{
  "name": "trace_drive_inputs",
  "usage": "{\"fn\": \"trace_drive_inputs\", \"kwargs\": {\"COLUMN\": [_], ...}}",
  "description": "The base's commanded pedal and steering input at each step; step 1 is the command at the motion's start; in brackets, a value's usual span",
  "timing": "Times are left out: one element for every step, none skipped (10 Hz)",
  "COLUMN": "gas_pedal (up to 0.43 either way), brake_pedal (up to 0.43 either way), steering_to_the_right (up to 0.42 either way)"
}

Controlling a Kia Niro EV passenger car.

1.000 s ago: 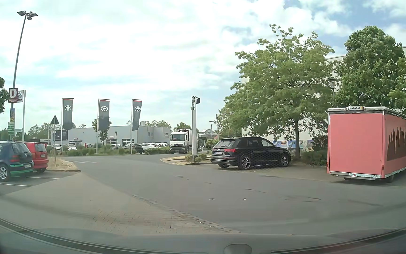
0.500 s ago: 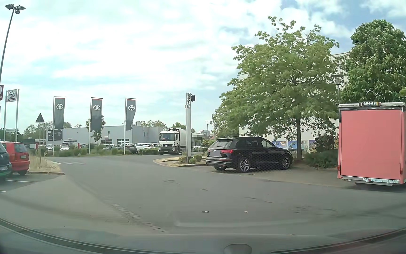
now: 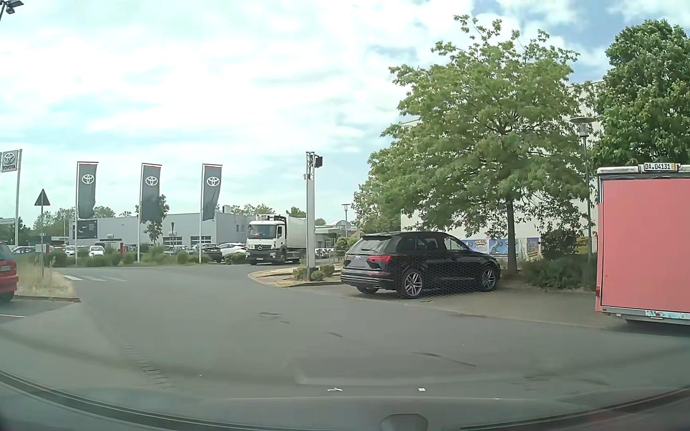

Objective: Follow the waypoints while adhering to traffic rules and regulations

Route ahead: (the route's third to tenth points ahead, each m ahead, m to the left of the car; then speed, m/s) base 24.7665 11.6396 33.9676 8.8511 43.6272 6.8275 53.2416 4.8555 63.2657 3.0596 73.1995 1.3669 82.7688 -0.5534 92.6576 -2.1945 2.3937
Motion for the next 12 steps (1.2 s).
{"fn": "trace_drive_inputs", "kwargs": {"gas_pedal": [0.000, 0.028, 0.059, 0.059, 0.067, 0.079, 0.079, 0.079, 0.087, 0.079, 0.079, 0.067], "brake_pedal": [0.030, 0.030, 0.030, 0.030, 0.030, 0.030, 0.030, 0.030, 0.030, 0.030, 0.030, 0.030], "steering_to_the_right": [0.045, 0.045, 0.044, 0.041, 0.037, 0.031, 0.018, -0.001, -0.021, -0.038, -0.049, -0.060]}}
